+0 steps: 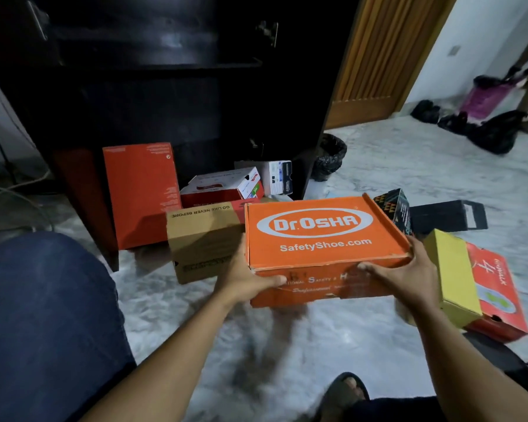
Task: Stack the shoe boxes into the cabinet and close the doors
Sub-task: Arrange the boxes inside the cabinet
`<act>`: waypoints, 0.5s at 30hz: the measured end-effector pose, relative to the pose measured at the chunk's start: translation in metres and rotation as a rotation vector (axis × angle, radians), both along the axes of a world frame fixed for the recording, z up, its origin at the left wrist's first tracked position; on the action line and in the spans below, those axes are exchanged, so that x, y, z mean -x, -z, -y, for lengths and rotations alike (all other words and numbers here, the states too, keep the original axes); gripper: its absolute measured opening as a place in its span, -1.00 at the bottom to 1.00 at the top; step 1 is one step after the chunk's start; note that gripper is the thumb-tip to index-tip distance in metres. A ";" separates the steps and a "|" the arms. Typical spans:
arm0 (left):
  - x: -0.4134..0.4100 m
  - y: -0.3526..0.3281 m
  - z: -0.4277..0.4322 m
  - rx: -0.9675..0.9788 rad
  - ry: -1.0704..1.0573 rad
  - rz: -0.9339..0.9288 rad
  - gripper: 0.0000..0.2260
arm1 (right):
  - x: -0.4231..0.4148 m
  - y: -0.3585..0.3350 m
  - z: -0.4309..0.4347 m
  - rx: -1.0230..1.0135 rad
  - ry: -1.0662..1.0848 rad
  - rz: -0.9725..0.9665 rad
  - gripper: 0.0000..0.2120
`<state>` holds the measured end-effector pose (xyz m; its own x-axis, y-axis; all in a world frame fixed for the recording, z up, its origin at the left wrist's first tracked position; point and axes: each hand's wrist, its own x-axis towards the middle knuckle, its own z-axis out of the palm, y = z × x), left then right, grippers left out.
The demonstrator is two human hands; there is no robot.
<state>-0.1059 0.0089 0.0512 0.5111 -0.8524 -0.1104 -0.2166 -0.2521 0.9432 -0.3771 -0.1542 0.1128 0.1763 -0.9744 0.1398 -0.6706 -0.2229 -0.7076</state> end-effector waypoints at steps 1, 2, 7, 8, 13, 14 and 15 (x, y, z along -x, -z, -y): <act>0.000 -0.010 0.002 0.032 -0.004 0.003 0.07 | -0.002 -0.013 0.003 0.023 0.000 -0.005 0.20; 0.000 -0.021 0.004 0.067 -0.010 0.005 0.02 | -0.004 -0.026 0.005 0.051 0.001 -0.005 0.19; -0.016 -0.080 0.005 0.221 -0.070 0.056 -0.11 | -0.029 -0.096 0.006 0.211 -0.007 0.039 0.13; -0.023 -0.092 0.002 0.243 -0.077 0.088 -0.12 | -0.035 -0.108 0.005 0.238 -0.014 0.054 0.13; -0.072 -0.153 -0.020 0.304 -0.112 0.185 -0.16 | -0.079 -0.164 -0.003 0.305 -0.115 0.126 0.18; -0.082 -0.164 -0.025 0.300 -0.131 0.201 -0.17 | -0.089 -0.172 -0.005 0.314 -0.145 0.139 0.20; -0.091 -0.174 -0.031 0.291 -0.154 0.226 -0.18 | -0.100 -0.179 -0.007 0.318 -0.169 0.149 0.20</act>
<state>-0.0146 0.0401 0.2251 0.6188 -0.7432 0.2545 -0.4073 -0.0266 0.9129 -0.2770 -0.1474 0.2918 0.2857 -0.8370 0.4668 -0.5003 -0.5457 -0.6723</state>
